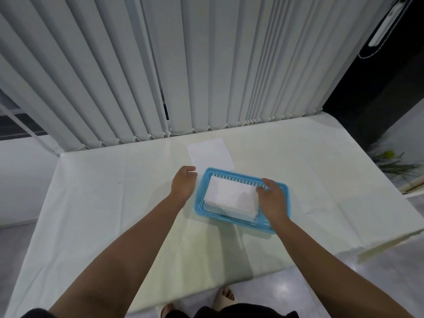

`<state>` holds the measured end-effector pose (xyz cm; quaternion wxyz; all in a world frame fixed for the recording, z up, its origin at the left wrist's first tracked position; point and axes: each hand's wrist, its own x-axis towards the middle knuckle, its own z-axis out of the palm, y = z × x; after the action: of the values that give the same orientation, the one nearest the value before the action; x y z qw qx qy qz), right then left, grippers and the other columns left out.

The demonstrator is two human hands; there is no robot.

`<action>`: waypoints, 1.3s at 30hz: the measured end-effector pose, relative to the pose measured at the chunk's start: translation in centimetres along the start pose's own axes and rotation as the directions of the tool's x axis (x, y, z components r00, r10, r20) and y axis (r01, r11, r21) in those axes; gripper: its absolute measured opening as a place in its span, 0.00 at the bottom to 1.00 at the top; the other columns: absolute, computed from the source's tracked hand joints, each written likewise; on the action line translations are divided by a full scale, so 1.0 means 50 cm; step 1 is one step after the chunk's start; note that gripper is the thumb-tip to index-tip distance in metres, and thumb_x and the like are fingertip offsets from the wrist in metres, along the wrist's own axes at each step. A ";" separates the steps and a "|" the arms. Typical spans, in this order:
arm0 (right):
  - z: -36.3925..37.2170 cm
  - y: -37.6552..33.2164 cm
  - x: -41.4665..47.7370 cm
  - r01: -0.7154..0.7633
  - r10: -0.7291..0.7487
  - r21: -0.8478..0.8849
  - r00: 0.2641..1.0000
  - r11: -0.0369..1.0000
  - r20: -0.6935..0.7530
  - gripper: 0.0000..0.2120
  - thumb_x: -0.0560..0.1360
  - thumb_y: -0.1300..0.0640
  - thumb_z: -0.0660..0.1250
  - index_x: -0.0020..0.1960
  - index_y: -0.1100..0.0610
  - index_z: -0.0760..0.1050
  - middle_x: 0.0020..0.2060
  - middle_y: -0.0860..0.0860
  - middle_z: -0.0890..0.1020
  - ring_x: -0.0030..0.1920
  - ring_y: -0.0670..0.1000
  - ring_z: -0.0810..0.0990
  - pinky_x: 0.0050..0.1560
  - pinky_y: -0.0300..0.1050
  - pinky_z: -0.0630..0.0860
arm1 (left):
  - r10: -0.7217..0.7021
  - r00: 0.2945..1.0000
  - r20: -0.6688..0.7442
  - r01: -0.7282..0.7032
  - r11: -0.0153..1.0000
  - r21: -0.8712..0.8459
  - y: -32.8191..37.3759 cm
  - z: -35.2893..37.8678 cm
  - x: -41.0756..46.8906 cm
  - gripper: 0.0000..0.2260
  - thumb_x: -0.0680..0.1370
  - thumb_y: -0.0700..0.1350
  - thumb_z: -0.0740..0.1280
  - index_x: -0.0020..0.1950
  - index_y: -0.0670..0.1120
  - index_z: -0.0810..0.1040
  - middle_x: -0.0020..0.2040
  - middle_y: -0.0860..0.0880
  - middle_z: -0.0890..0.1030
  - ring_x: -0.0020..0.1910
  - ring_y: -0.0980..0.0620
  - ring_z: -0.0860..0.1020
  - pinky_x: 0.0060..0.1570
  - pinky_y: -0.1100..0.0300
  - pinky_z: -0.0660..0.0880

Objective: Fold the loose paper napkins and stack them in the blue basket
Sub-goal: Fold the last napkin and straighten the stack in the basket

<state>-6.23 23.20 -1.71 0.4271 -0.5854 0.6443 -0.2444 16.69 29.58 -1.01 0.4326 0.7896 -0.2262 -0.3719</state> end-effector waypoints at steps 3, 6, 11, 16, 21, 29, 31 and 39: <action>0.006 -0.028 0.024 0.101 -0.100 -0.097 0.995 0.990 0.023 0.15 0.77 0.59 0.63 0.64 0.56 0.75 0.65 0.54 0.75 0.63 0.55 0.74 0.63 0.44 0.67 | 0.030 1.000 0.006 -0.031 0.999 0.033 -0.002 -0.015 0.012 0.11 0.77 0.39 0.60 0.55 0.49 0.75 0.56 0.47 0.81 0.52 0.48 0.78 0.58 0.51 0.76; 0.024 -0.055 0.063 0.153 -0.149 -0.140 0.988 0.978 0.042 0.10 0.76 0.58 0.64 0.55 0.51 0.79 0.59 0.52 0.78 0.56 0.55 0.78 0.59 0.49 0.73 | 0.036 0.999 0.020 -0.038 0.995 0.090 -0.007 -0.027 0.029 0.12 0.76 0.39 0.60 0.57 0.47 0.76 0.56 0.45 0.81 0.50 0.48 0.77 0.56 0.52 0.75; 0.070 -0.079 0.133 0.261 -0.236 -0.262 0.964 0.929 0.123 0.08 0.74 0.59 0.65 0.49 0.51 0.81 0.53 0.51 0.81 0.48 0.54 0.79 0.56 0.52 0.74 | 0.084 0.993 0.081 -0.102 0.962 0.254 -0.011 -0.031 0.066 0.10 0.76 0.39 0.64 0.57 0.44 0.79 0.51 0.51 0.79 0.50 0.53 0.75 0.51 0.63 0.69; 0.109 -0.093 0.209 0.285 -0.202 -0.372 0.948 0.883 0.248 0.08 0.74 0.59 0.65 0.48 0.52 0.82 0.50 0.49 0.83 0.50 0.51 0.80 0.52 0.43 0.74 | 0.096 0.979 0.181 -0.170 0.873 0.457 -0.036 -0.028 0.127 0.08 0.76 0.41 0.66 0.53 0.47 0.81 0.52 0.49 0.83 0.52 0.50 0.79 0.50 0.63 0.71; 0.139 -0.108 0.273 0.309 -0.109 -0.498 0.914 0.810 0.390 0.08 0.73 0.57 0.66 0.47 0.51 0.83 0.48 0.48 0.84 0.50 0.51 0.80 0.50 0.43 0.74 | 0.133 0.956 0.260 -0.273 0.724 0.634 -0.056 -0.020 0.178 0.10 0.77 0.46 0.66 0.58 0.50 0.78 0.58 0.51 0.80 0.59 0.51 0.76 0.59 0.58 0.72; 0.183 -0.098 0.325 0.473 -0.071 -0.667 0.841 0.576 0.536 0.20 0.71 0.62 0.66 0.62 0.50 0.74 0.60 0.51 0.74 0.61 0.55 0.71 0.61 0.49 0.70 | 0.314 0.811 0.493 -0.583 0.365 0.726 -0.075 -0.011 0.252 0.14 0.77 0.54 0.65 0.59 0.49 0.77 0.57 0.49 0.77 0.58 0.48 0.74 0.56 0.53 0.73; 0.188 -0.093 0.331 0.481 -0.096 -0.658 0.842 0.579 0.531 0.18 0.72 0.63 0.64 0.60 0.51 0.74 0.59 0.51 0.75 0.60 0.55 0.71 0.60 0.49 0.71 | 0.404 0.732 0.548 -0.669 0.273 0.691 -0.077 -0.012 0.264 0.11 0.78 0.51 0.62 0.53 0.47 0.79 0.50 0.47 0.80 0.51 0.46 0.77 0.48 0.51 0.76; 0.192 -0.096 0.340 0.464 -0.162 -0.615 0.861 0.637 0.482 0.10 0.76 0.57 0.60 0.50 0.53 0.80 0.53 0.50 0.78 0.56 0.54 0.75 0.55 0.47 0.73 | 0.484 0.788 0.380 -0.605 0.500 0.619 -0.079 0.002 0.277 0.07 0.76 0.45 0.62 0.43 0.45 0.78 0.42 0.49 0.79 0.42 0.49 0.76 0.40 0.55 0.74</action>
<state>5.27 7.69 -7.24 0.2331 -0.8445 0.4767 0.0719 25.36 22.19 -9.81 0.1670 0.7481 -0.6223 -0.1584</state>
